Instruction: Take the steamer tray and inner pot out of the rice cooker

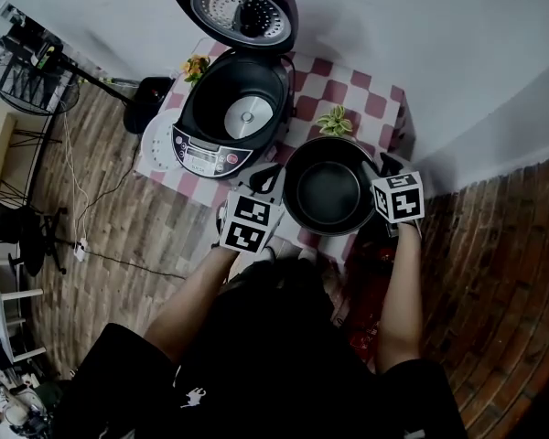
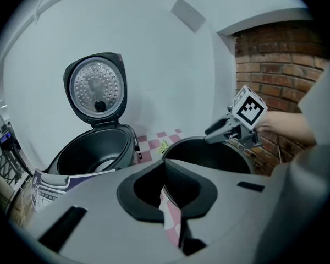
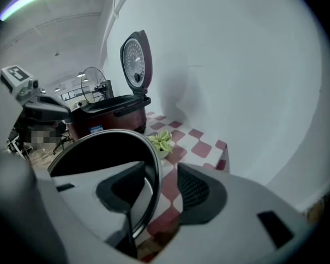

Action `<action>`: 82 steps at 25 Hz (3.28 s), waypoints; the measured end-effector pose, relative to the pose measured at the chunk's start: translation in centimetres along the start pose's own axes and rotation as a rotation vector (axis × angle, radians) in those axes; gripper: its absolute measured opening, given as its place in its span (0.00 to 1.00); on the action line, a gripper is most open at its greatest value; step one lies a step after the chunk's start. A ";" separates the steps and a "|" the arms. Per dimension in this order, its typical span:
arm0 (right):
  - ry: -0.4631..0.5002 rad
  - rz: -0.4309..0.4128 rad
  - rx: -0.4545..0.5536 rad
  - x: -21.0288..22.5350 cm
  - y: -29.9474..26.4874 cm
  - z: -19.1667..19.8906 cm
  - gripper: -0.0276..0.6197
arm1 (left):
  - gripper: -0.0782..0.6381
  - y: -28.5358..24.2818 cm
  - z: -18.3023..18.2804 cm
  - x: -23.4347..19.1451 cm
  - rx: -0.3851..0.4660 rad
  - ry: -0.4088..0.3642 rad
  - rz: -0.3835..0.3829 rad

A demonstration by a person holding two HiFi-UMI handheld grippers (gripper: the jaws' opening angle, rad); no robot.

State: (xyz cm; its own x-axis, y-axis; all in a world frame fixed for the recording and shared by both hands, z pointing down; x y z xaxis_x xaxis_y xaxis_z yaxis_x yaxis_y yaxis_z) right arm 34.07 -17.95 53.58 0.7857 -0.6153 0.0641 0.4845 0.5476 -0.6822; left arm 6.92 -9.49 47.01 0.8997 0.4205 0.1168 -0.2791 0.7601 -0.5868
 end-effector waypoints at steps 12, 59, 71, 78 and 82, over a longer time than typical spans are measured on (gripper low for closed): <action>-0.109 0.036 0.258 -4.3 7.2 -2.8 0.31 | 0.11 4.2 0.6 -3.2 0.124 0.029 0.021; -0.076 -0.212 0.624 -33.0 20.3 -0.4 0.05 | 0.11 30.2 11.7 -7.1 0.362 0.167 -0.181; -0.055 -0.106 0.668 -32.6 24.7 2.2 0.05 | 0.11 32.9 11.9 -3.7 0.401 0.176 -0.238; -0.003 -0.033 0.688 -33.1 26.0 2.3 0.05 | 0.11 34.7 12.2 -4.0 0.455 0.171 -0.292; -0.004 -0.037 0.703 -33.2 26.4 2.1 0.05 | 0.11 35.0 12.0 -3.8 0.481 0.156 -0.293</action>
State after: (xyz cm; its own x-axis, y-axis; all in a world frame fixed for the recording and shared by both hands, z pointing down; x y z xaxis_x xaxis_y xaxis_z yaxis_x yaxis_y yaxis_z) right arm 21.57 18.10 34.97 0.7643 -0.6396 0.0819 0.6440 0.7636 -0.0466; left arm -10.31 21.48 35.65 0.9910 0.1081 0.0785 -0.0988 0.9886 -0.1138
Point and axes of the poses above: the fingertips, and each gripper's own axes: y backward along the fingers, x to its right, z out of its underside, the point moved 10 cm from there along y, backward along the fingers, and after that the axes turned 3 degrees about -z, right-handed, at the moved point
